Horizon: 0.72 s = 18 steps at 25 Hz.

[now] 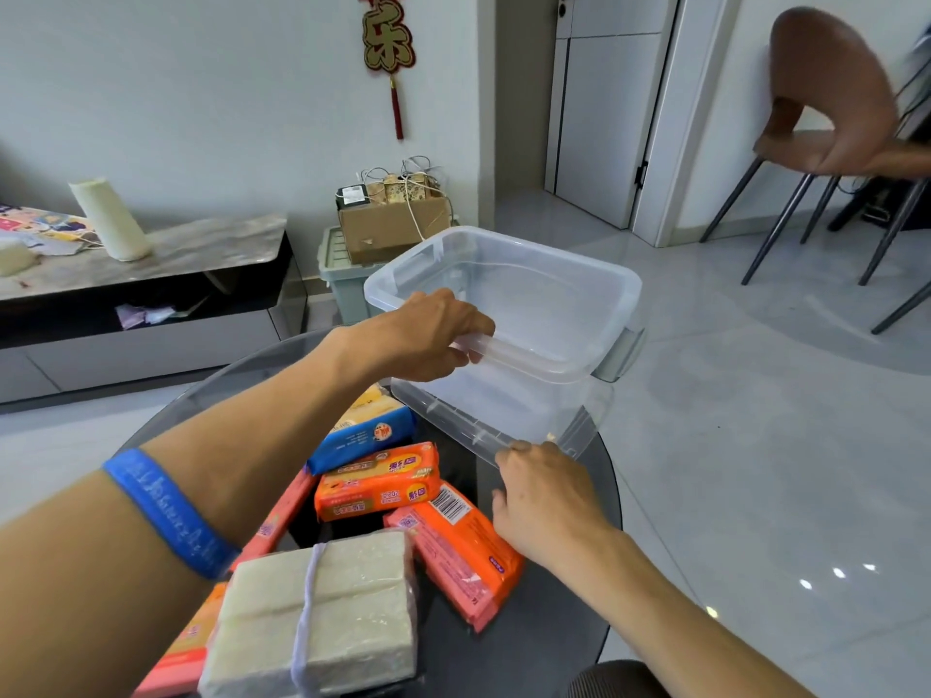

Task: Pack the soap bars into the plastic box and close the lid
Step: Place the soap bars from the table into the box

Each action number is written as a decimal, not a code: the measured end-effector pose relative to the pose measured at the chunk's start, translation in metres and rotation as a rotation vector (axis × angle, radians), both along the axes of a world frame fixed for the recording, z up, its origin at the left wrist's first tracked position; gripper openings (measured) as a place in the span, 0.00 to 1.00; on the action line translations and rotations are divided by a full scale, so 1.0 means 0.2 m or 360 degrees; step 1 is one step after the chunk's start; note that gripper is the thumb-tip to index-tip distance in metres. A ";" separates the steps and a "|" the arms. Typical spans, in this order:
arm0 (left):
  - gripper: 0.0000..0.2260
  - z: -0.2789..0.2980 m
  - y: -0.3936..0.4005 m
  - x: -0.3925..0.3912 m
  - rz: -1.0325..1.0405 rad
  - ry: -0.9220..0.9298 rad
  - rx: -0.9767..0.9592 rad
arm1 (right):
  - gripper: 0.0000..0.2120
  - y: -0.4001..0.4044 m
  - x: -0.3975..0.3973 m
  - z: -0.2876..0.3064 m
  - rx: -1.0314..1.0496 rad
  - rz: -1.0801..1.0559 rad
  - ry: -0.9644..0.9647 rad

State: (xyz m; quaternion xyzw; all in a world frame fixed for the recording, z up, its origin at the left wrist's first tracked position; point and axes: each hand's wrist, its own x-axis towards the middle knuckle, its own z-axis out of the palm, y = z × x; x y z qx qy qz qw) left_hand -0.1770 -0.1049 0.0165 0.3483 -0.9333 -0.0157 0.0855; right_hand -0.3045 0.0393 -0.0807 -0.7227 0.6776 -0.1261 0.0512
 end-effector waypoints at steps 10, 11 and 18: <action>0.18 0.06 0.03 -0.03 0.0105 -0.0212 0.0091 | 0.15 0.04 0.00 0.01 0.0081 0.0044 0.0066; 0.18 0.05 0.04 -0.03 0.0110 -0.0223 0.0060 | 0.14 0.03 0.01 0.02 0.0078 0.0051 0.0093; 0.32 0.02 0.12 0.16 0.0185 -0.0012 -0.0286 | 0.08 -0.01 -0.01 0.03 0.0079 0.0034 0.0219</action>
